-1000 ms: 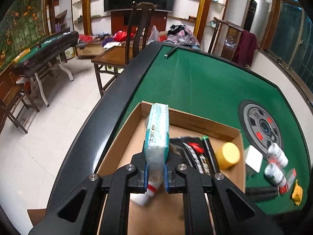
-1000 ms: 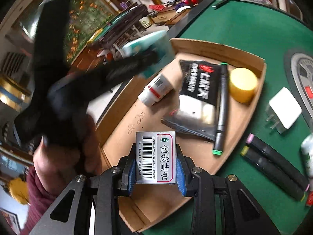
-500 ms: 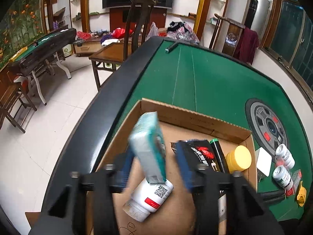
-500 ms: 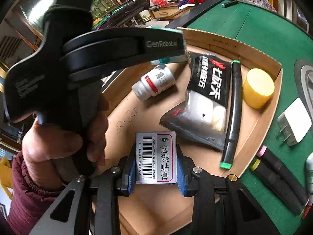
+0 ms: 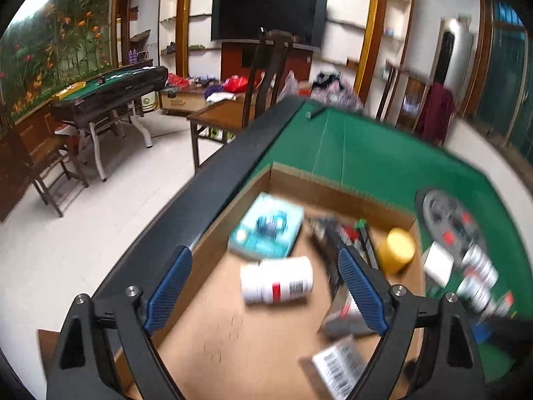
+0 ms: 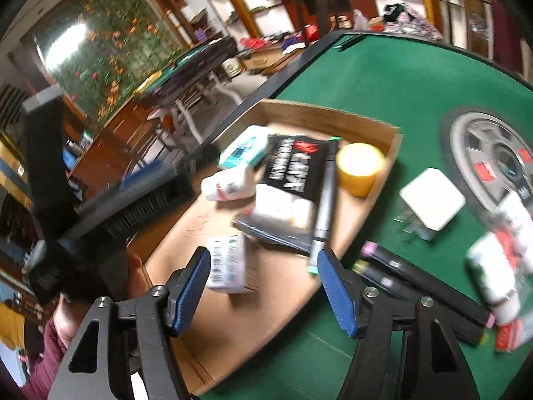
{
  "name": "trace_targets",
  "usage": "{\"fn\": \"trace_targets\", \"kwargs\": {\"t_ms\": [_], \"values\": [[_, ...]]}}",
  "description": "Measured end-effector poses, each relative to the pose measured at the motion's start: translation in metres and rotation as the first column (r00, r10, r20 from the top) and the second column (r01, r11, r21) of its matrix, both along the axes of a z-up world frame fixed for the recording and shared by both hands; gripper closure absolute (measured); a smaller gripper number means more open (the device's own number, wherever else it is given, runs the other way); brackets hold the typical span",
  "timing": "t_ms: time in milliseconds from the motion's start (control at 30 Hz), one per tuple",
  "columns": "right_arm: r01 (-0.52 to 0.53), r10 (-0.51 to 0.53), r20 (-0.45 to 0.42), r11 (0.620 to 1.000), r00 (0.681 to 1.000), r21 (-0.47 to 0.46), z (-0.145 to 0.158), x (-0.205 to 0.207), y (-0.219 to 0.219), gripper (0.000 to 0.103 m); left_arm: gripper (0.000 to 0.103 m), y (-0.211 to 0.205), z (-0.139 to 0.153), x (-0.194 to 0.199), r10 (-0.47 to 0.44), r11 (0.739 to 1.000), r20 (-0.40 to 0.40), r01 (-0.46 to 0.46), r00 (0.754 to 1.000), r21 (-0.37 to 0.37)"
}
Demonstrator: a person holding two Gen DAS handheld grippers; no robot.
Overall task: Organize objects
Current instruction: 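Release the tissue pack into the tray with left tool while right tool drops the medicine box in, then reach to the black markers and grasp the pink-capped marker with the left tool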
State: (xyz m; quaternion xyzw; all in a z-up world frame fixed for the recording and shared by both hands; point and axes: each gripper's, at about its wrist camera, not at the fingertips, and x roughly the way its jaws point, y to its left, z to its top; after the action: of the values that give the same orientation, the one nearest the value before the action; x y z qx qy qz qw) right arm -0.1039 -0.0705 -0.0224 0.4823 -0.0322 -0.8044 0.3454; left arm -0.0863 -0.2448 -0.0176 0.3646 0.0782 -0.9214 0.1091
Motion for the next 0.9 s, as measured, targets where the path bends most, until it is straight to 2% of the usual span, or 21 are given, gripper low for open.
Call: {"fn": "trace_targets", "kwargs": {"t_ms": [100, 267, 367, 433, 500, 633, 700, 767, 800, 867, 900], "values": [[0.057, -0.057, 0.003, 0.998, 0.998, -0.017, 0.002, 0.005, 0.029, 0.029, 0.014, 0.005, -0.008, -0.003, 0.007, 0.999, 0.049, -0.006, 0.999, -0.038], [0.162, -0.161, 0.020, 0.986, 0.987, -0.047, 0.010, 0.026, 0.084, 0.029, 0.014, 0.011, -0.010, 0.006, -0.024, 1.000, 0.059, 0.025, 0.998, -0.019], [0.237, -0.235, 0.030, 0.969, 0.971, -0.069, 0.016, 0.033, 0.132, 0.028, 0.014, 0.013, 0.008, 0.018, -0.041, 0.999, -0.005, 0.041, 0.999, -0.024], [0.292, -0.290, 0.029, 0.953, 0.956, -0.082, 0.018, 0.037, 0.163, 0.027, 0.014, 0.017, 0.030, 0.029, -0.040, 0.999, -0.060, 0.039, 0.997, -0.011], [0.362, -0.361, 0.023, 0.927, 0.932, -0.103, 0.022, 0.043, 0.203, 0.024, 0.009, 0.031, 0.045, 0.035, -0.062, 0.998, -0.088, 0.061, 0.994, -0.006], [0.474, -0.477, 0.013, 0.871, 0.879, -0.126, 0.027, 0.028, 0.259, 0.021, 0.007, 0.079, 0.049, 0.032, -0.183, 0.983, -0.049, 0.183, 0.982, -0.007], [0.522, -0.527, -0.009, 0.844, 0.850, -0.123, 0.027, 0.022, 0.278, 0.021, 0.007, 0.109, 0.039, 0.028, -0.254, 0.967, -0.015, 0.254, 0.967, -0.010], [0.555, -0.562, -0.033, 0.823, 0.827, -0.118, 0.022, 0.015, 0.290, 0.021, 0.007, 0.150, 0.025, 0.028, -0.357, 0.930, 0.022, 0.357, 0.934, -0.084], [0.564, -0.571, -0.037, 0.818, 0.820, -0.117, 0.020, 0.013, 0.296, 0.021, 0.007, 0.166, 0.020, 0.028, -0.399, 0.906, 0.044, 0.401, 0.916, -0.133], [0.581, -0.588, -0.039, 0.806, 0.808, -0.115, 0.014, 0.009, 0.306, 0.021, 0.009, 0.201, 0.006, 0.028, -0.482, 0.830, 0.108, 0.492, 0.870, -0.261], [0.589, -0.596, -0.038, 0.800, 0.802, -0.118, 0.011, 0.008, 0.310, 0.021, 0.012, 0.213, 0.000, 0.027, -0.495, 0.802, 0.131, 0.509, 0.859, -0.313]]}}
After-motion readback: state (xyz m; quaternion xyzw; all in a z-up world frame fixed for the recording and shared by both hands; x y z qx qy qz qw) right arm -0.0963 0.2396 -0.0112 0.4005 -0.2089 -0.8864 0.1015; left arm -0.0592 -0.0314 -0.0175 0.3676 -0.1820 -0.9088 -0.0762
